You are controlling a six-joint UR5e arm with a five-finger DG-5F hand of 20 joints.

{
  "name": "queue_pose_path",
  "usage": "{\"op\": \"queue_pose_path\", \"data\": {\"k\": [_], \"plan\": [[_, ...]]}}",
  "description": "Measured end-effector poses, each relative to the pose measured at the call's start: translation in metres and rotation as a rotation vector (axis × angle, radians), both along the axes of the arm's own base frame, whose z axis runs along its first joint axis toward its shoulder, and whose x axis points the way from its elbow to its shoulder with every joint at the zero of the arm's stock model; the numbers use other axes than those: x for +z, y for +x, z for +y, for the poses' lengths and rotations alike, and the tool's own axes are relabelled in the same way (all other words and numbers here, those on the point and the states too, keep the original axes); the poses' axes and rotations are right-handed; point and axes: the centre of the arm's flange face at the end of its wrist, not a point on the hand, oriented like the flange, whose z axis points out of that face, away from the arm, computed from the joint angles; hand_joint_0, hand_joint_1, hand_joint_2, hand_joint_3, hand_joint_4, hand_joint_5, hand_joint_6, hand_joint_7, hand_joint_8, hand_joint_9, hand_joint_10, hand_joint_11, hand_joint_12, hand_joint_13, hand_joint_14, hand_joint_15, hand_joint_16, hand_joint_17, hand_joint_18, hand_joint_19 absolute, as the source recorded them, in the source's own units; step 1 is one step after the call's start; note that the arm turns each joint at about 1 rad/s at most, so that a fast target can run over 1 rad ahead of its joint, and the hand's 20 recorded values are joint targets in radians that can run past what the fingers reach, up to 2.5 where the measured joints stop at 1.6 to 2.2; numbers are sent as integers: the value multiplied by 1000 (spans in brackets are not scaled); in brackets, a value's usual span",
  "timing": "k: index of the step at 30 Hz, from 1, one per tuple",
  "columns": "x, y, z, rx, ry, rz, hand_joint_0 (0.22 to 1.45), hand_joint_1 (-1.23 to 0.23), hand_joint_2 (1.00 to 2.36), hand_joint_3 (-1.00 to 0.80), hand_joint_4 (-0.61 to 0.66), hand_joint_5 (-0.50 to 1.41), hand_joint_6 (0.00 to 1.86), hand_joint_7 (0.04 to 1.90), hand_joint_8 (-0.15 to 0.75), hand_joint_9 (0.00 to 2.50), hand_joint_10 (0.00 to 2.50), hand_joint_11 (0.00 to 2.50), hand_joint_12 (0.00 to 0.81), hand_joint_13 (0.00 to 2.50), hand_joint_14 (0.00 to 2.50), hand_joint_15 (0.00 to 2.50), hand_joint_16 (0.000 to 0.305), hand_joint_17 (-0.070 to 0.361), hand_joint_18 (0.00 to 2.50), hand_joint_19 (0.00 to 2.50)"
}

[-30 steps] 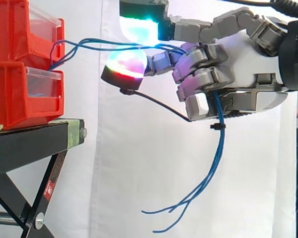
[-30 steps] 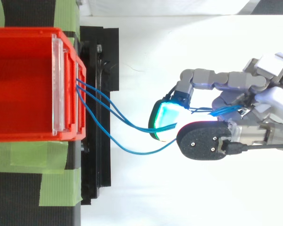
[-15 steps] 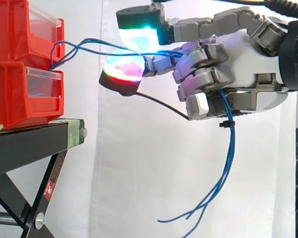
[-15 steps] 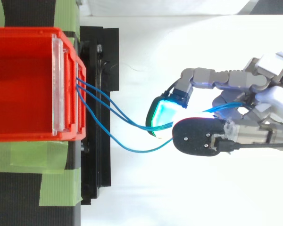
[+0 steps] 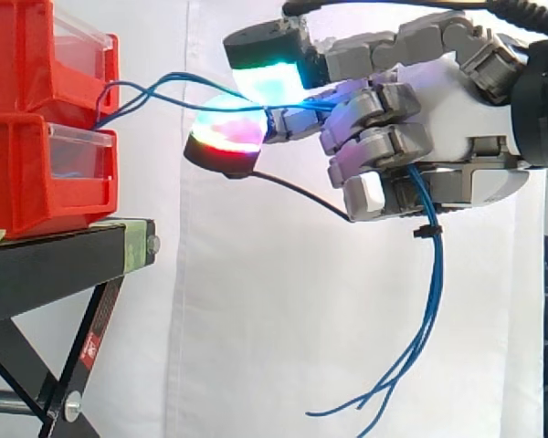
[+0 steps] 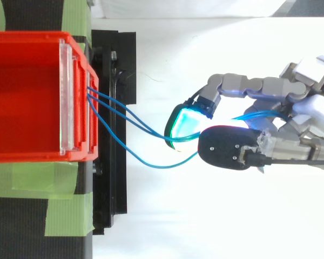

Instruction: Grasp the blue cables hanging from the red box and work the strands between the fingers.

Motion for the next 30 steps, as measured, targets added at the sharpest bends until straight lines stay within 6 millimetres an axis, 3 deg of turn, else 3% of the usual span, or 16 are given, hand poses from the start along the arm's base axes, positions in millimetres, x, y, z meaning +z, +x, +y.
{"op": "queue_pose_path", "data": {"k": [2,3,4,5,7,12,19,30], "plan": [[0,0,-1,-1,0,0,670,-736,1564,-87,148,630,12,1354,545,1326,2500,2500,672,1690,2500,1934,201,151,1950,713],[1,0,-2,-2,0,0,670,-748,1487,-106,147,623,11,1357,545,1326,2500,2500,672,1690,2500,1934,201,151,1950,713],[1,1,-3,-3,1,-1,749,-766,1116,-57,148,611,10,1356,545,1326,2500,2500,672,1690,2500,1934,201,151,1950,713],[2,1,-3,-5,1,-3,785,-767,1002,-148,150,608,10,1360,545,1326,2500,2500,672,1690,2500,1934,201,151,1950,713],[3,2,-4,-7,3,-5,794,-753,1009,-291,150,600,10,1345,545,1326,2500,2500,672,1690,2500,1934,201,151,1950,713],[4,3,-5,-8,4,-6,820,-728,1011,-233,188,576,16,1238,545,1326,2500,2500,672,1690,2500,1934,201,151,1950,713],[4,3,-6,-12,9,-11,758,-668,1012,-557,174,512,17,1252,545,1326,2500,2500,672,1690,2500,1934,201,151,1950,713],[28,5,-13,-84,-32,74,788,-685,1013,-527,160,504,14,1310,545,1326,2500,2500,672,1690,2500,1934,201,151,1950,713]]}}
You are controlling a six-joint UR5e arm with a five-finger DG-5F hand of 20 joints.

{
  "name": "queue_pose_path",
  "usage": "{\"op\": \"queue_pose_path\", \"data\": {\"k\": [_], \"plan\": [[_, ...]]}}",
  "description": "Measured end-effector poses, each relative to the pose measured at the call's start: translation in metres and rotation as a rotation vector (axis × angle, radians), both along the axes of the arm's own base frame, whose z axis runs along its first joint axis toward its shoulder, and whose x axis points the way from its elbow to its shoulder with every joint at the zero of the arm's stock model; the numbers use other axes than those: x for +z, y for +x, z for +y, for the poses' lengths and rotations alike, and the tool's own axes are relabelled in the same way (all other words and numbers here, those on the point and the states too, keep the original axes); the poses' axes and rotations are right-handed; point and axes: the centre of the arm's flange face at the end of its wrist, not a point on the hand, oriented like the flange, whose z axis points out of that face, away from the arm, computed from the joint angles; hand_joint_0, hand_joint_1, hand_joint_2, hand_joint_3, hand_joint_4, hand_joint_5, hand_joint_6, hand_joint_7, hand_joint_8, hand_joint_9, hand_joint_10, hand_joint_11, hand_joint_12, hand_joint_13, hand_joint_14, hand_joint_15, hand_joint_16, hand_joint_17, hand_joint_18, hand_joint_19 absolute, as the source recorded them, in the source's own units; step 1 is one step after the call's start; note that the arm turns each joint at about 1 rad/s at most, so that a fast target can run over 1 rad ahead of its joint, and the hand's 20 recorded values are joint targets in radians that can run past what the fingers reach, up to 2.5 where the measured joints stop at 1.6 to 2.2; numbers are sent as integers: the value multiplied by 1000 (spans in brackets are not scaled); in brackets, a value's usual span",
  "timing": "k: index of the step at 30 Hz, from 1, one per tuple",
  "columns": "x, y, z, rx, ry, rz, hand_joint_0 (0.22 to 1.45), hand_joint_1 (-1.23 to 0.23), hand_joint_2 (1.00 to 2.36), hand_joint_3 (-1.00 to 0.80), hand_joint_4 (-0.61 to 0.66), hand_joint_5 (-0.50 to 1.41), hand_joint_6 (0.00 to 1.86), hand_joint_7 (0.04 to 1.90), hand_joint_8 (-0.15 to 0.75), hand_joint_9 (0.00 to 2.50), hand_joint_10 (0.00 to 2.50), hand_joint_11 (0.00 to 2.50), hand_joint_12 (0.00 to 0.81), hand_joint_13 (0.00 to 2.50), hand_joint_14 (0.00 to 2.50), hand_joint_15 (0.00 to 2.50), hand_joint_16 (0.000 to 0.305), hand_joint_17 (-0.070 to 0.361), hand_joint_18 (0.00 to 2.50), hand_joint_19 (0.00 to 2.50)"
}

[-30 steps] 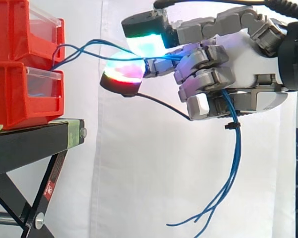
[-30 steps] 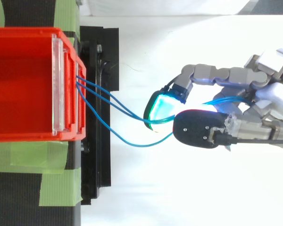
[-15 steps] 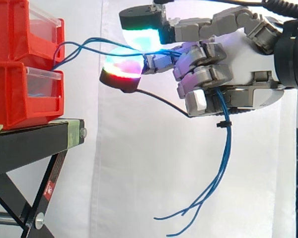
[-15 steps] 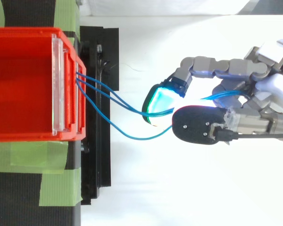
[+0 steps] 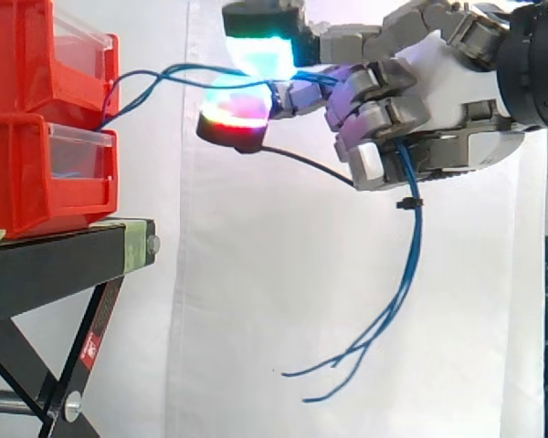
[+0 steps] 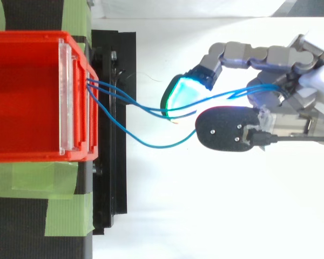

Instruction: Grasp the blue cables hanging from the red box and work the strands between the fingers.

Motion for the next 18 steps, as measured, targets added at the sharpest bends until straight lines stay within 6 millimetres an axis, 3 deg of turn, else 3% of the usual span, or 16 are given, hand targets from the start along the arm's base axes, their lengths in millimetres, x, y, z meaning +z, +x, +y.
{"op": "queue_pose_path", "data": {"k": [4,11,18], "plan": [[1,-2,-1,-8,-11,24,784,-675,1012,-580,153,502,14,1321,545,1326,2500,2500,672,1690,2500,1934,201,151,1950,713],[1,-2,-2,-9,-12,24,744,-642,1006,-822,151,499,13,1333,545,1326,2500,2500,672,1690,2500,1934,201,151,1950,713],[1,-2,-1,-9,-22,30,828,-651,1009,-771,142,547,10,1377,545,1326,2500,2500,672,1690,2500,1934,201,151,1950,713]]}}
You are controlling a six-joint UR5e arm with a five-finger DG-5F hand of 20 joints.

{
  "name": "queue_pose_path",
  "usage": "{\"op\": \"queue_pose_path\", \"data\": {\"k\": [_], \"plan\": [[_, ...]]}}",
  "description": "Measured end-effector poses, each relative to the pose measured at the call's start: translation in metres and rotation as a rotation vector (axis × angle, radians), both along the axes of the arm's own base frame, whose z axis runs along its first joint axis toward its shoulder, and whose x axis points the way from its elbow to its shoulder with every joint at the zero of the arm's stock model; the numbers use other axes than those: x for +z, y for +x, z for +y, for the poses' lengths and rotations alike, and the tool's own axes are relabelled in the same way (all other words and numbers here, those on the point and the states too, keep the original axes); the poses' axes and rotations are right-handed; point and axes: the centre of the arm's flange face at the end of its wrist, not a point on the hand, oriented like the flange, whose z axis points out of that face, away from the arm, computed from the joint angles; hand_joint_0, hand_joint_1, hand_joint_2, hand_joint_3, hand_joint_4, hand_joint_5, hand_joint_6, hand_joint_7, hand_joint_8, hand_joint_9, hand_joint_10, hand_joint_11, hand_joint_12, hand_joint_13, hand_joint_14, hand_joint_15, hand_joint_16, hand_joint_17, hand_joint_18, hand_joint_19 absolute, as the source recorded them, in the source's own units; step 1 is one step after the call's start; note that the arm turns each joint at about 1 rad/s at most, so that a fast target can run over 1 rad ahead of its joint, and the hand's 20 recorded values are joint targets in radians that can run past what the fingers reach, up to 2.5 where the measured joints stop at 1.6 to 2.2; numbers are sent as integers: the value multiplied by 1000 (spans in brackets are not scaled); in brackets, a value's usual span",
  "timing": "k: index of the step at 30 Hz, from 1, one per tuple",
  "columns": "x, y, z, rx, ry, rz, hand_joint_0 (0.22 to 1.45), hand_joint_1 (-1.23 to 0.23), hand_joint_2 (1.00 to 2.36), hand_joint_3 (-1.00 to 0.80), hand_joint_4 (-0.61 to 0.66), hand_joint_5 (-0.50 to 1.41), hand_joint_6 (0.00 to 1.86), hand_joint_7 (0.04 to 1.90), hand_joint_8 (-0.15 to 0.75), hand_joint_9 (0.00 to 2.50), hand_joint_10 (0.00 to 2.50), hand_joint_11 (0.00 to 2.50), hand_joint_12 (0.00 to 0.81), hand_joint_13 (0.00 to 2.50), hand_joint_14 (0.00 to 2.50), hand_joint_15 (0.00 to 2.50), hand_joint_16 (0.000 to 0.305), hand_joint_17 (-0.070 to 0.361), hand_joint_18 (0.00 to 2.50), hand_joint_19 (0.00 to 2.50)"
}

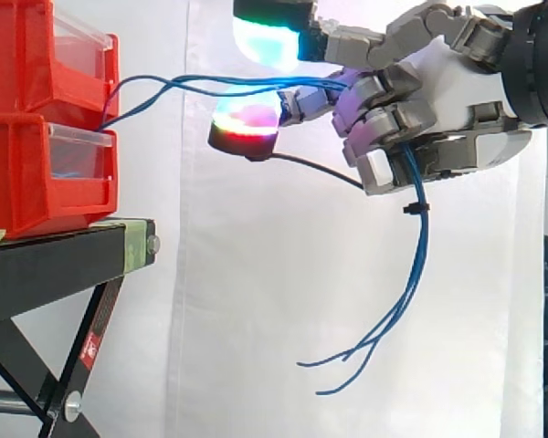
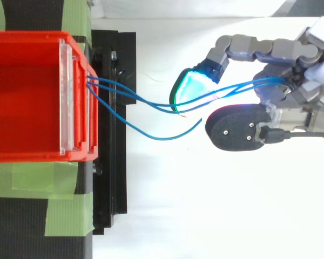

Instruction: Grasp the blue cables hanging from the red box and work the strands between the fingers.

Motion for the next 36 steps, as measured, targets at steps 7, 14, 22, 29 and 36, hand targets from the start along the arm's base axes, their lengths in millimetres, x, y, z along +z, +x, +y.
{"op": "queue_pose_path", "data": {"k": [7,14,22,29,36], "plan": [[1,1,1,0,-8,-3,840,-685,1017,-459,199,636,12,1356,545,1326,2500,2500,672,1690,2500,1934,201,151,1950,713],[1,2,1,0,-11,-2,861,-702,1016,-196,257,605,18,1161,545,1326,2500,2500,672,1690,2500,1934,201,151,1950,713],[1,3,1,0,-13,-8,858,-694,1444,34,238,580,18,1038,545,1326,2500,2500,672,1690,2500,1934,201,151,1950,713],[1,3,0,1,-12,-9,775,-721,1655,-68,204,570,18,1071,545,1326,2500,2500,672,1690,2500,1934,201,151,1950,713],[1,3,0,0,-11,-10,1054,-715,1397,242,104,621,10,1410,545,1326,2500,2500,672,1690,2500,1934,201,151,1950,713]]}}
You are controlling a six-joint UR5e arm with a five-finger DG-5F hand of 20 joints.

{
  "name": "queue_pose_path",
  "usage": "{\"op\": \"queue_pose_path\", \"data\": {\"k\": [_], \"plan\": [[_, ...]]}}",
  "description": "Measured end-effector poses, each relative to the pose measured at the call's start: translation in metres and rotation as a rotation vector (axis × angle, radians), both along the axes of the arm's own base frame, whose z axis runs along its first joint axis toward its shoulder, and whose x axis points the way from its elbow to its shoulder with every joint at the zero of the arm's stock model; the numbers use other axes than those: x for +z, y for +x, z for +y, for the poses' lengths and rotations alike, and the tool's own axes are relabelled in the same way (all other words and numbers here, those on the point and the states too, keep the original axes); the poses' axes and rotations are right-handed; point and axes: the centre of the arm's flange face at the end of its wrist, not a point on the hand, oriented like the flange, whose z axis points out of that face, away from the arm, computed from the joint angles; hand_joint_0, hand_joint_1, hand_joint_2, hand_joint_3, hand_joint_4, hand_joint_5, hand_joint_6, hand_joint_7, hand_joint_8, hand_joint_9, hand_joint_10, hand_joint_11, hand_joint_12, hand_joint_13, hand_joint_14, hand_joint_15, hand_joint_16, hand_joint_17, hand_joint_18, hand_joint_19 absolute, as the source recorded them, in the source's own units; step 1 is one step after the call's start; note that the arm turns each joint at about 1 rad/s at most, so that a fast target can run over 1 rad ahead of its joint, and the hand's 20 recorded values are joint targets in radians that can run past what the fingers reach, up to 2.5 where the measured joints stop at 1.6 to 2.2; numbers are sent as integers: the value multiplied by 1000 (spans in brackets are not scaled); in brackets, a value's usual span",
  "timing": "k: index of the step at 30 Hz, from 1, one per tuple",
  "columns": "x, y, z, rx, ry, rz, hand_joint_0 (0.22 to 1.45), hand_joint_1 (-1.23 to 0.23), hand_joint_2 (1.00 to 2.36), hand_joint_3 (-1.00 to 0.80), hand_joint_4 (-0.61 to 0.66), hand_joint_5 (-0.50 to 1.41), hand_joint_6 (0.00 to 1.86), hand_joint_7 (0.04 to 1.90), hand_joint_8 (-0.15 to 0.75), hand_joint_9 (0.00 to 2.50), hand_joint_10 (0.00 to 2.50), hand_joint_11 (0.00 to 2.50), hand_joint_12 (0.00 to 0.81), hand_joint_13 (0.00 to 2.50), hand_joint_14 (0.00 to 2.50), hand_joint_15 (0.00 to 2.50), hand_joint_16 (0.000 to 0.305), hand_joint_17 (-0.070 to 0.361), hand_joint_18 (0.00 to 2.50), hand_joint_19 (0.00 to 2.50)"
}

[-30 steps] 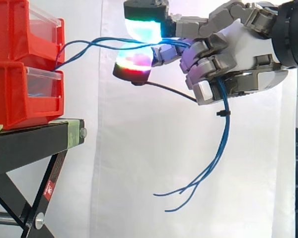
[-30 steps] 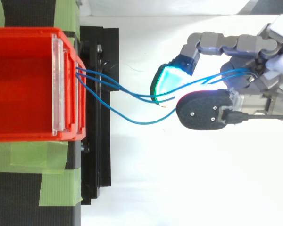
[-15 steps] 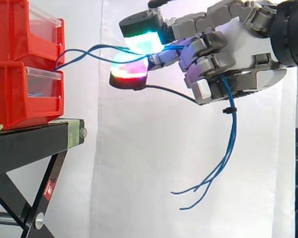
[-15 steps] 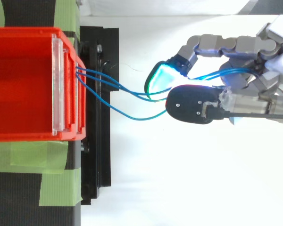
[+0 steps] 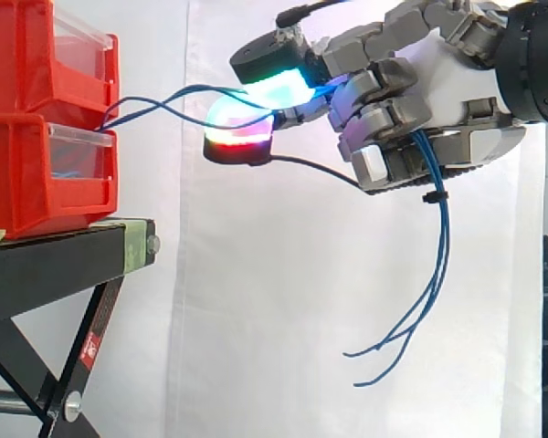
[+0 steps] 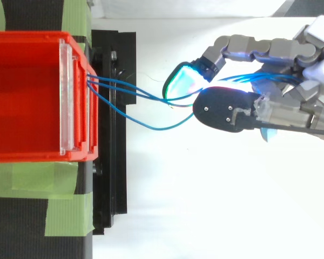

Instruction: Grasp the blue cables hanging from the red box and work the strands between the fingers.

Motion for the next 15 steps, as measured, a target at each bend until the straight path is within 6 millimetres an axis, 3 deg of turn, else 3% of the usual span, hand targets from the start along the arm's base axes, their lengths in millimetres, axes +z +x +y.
{"op": "queue_pose_path", "data": {"k": [4,5,7,10,12,13,14,15], "plan": [[0,0,-1,-1,0,0,1097,-706,1388,278,97,694,10,1435,545,1326,2500,2500,672,1690,2500,1934,201,151,1950,713],[0,0,-1,-1,1,0,877,-670,1692,69,126,713,13,1390,545,1326,2500,2500,672,1690,2500,1934,201,151,1950,713],[0,0,-1,-1,1,-1,703,-631,1861,-101,183,715,15,1341,545,1326,2500,2500,672,1690,2500,1934,201,151,1950,713],[0,0,-1,-1,1,-1,621,-618,1728,-242,249,682,18,1253,545,1326,2500,2500,672,1690,2500,1934,201,151,1950,713],[0,0,-2,-2,1,-1,725,-670,1528,-95,245,653,18,1257,545,1326,2500,2500,672,1690,2500,1934,201,151,1950,713],[0,0,-2,-2,1,-1,937,-698,1397,112,187,649,17,1307,545,1326,2500,2500,672,1690,2500,1934,201,151,1950,713],[0,0,-2,-1,1,-1,1075,-695,1294,242,146,676,16,1363,545,1326,2500,2500,672,1690,2500,1934,201,151,1950,713],[0,0,-2,-2,1,-1,1104,-690,1306,262,139,691,15,1384,545,1326,2500,2500,672,1690,2500,1934,201,151,1950,713]]}}
